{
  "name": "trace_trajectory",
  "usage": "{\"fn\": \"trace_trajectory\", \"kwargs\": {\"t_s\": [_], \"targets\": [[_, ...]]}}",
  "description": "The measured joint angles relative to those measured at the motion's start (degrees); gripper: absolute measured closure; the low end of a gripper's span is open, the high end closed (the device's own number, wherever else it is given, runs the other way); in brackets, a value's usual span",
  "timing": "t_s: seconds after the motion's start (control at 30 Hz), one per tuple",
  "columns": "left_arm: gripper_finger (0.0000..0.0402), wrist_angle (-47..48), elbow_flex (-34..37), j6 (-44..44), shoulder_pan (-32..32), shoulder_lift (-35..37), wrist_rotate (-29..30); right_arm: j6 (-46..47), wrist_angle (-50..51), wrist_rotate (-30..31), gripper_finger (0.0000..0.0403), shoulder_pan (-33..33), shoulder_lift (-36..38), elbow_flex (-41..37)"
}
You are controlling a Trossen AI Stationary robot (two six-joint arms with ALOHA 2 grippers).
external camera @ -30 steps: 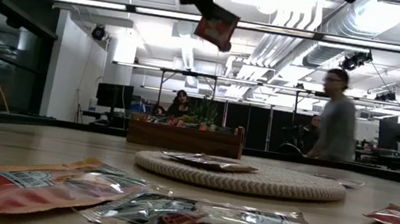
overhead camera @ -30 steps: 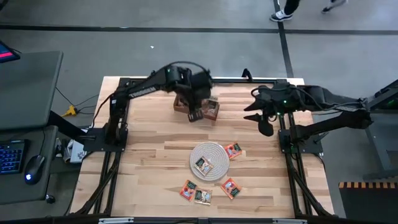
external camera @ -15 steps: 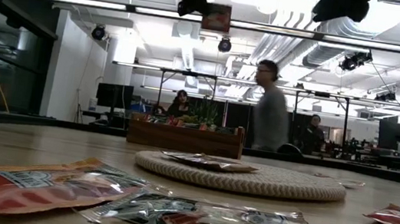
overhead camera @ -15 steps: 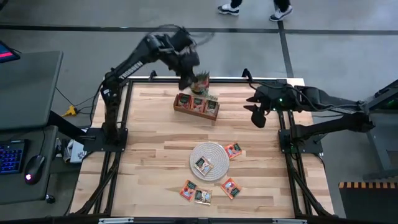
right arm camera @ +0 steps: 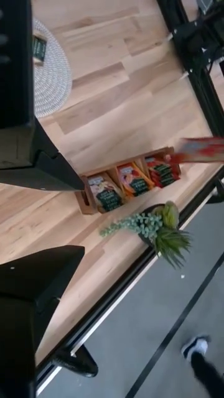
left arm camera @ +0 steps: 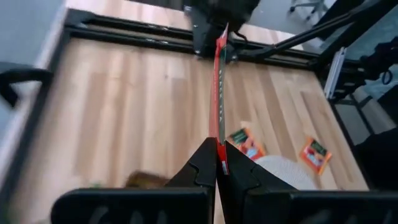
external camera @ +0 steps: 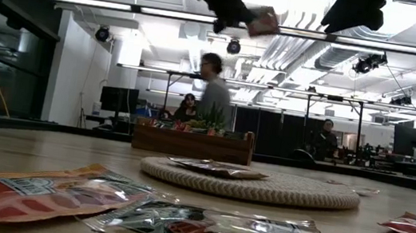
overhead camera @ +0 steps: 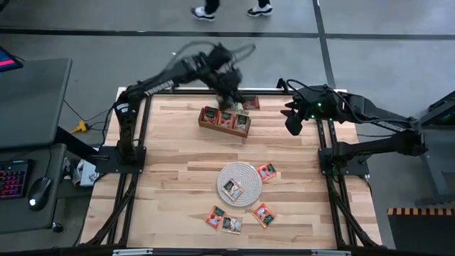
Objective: Pick & Place Tea
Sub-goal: Put the red tea bag into the left section of the wooden organizer
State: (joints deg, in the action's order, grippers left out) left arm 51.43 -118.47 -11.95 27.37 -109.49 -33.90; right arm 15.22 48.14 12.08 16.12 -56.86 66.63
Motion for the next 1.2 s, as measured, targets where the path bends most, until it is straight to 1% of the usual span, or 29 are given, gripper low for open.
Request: {"fn": "trace_trajectory", "kwargs": {"t_s": [0.17,0.27,0.43,0.57,0.63,0.7,0.77,0.87,1.0,1.2], "targets": [[0.0401,-15.5,11.3,8.6,-5.3,0.3,2.3,-1.9,0.4,-1.3,0.0253,0.8,0.5,0.0],[0.0401,-23.3,16.7,13.2,-8.1,1.9,5.3,-3.6,1.3,-2.1,0.0253,1.4,1.0,0.0],[0.0401,-29.4,25.4,18.1,-11.1,5.4,11.3,-6.3,3.8,-5.2,0.0253,2.5,2.0,0.0],[0.0401,-29.0,33.7,18.9,-10.7,10.3,13.6,-7.3,4.7,-6.6,0.0253,2.9,3.3,0.0],[0.0401,-27.7,37.7,17.8,-9.4,12.3,15.0,-7.3,4.9,-6.7,0.0253,2.9,3.9,0.0],[0.0401,-24.1,41.9,15.9,-7.5,14.2,14.4,-6.8,5.0,-6.7,0.0253,2.9,4.4,0.0],[0.0401,-26.0,43.8,13.5,-5.8,14.3,14.7,-6.6,5.2,-7.0,0.0253,2.9,4.8,0.0],[0.0401,-19.2,44.9,9.0,-2.0,14.1,14.7,-5.5,5.2,-8.0,0.0253,2.9,4.8,0.0],[0.0401,-15.2,44.7,0.9,2.4,14.4,13.7,-4.3,4.7,-8.2,0.0253,2.9,4.6,0.0],[0.0401,-9.5,44.7,-7.0,8.9,14.4,13.9,-1.5,4.0,-7.7,0.0253,2.9,4.4,0.0]]}}
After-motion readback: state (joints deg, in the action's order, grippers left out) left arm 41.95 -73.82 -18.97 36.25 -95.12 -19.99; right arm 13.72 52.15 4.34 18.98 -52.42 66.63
